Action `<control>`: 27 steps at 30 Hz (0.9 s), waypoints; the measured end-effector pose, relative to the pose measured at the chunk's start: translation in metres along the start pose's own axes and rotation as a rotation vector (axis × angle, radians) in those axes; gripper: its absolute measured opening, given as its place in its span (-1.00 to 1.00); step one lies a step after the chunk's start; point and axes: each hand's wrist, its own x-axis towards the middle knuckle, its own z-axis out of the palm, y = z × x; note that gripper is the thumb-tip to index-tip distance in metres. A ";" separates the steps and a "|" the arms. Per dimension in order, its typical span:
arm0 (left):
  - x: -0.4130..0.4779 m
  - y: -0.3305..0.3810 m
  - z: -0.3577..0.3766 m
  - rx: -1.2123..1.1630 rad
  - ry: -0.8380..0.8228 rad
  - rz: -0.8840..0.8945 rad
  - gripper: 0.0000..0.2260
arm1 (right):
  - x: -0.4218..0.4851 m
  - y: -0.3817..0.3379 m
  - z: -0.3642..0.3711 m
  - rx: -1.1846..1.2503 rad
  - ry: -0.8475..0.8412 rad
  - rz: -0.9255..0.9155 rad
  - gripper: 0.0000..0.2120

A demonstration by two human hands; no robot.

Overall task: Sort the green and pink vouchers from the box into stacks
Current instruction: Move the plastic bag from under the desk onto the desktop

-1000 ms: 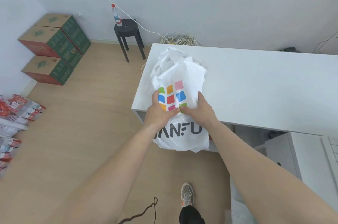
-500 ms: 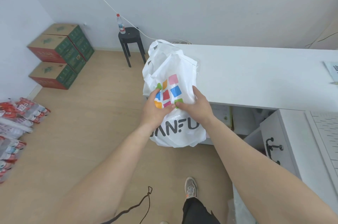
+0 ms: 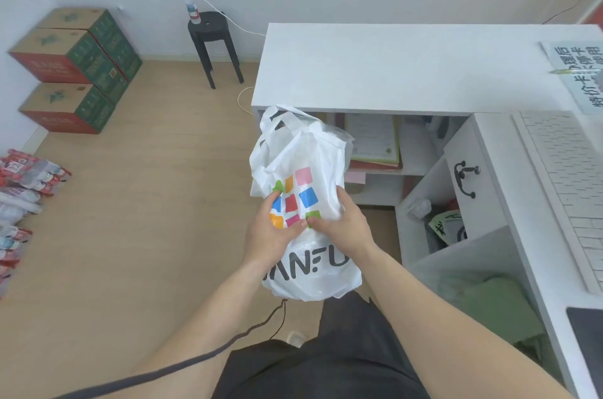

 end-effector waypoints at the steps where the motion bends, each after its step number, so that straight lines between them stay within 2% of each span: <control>1: -0.006 -0.012 0.002 -0.002 -0.006 -0.016 -0.28 | -0.004 0.012 0.006 0.002 -0.005 0.026 -0.35; 3: -0.016 -0.031 0.006 -0.008 -0.017 -0.052 -0.30 | -0.012 0.030 0.016 -0.001 -0.024 0.066 -0.35; 6: -0.018 -0.048 0.011 -0.009 -0.034 -0.088 -0.32 | -0.007 0.049 0.024 -0.022 -0.037 0.116 -0.22; 10: 0.012 -0.049 0.023 -0.009 -0.047 -0.102 -0.32 | 0.025 0.057 0.021 -0.047 -0.015 0.118 -0.15; 14: 0.059 -0.045 0.040 -0.009 -0.053 -0.084 -0.30 | 0.070 0.054 0.006 -0.013 0.001 0.110 -0.27; 18: 0.115 -0.046 0.061 -0.001 -0.071 -0.075 -0.29 | 0.124 0.066 -0.005 0.004 0.004 0.105 -0.25; 23: 0.202 -0.062 0.100 -0.011 -0.075 -0.068 -0.29 | 0.218 0.098 -0.014 -0.029 0.050 0.141 -0.05; 27: 0.277 -0.086 0.139 -0.016 -0.060 -0.063 -0.29 | 0.301 0.132 -0.021 -0.026 0.048 0.130 -0.04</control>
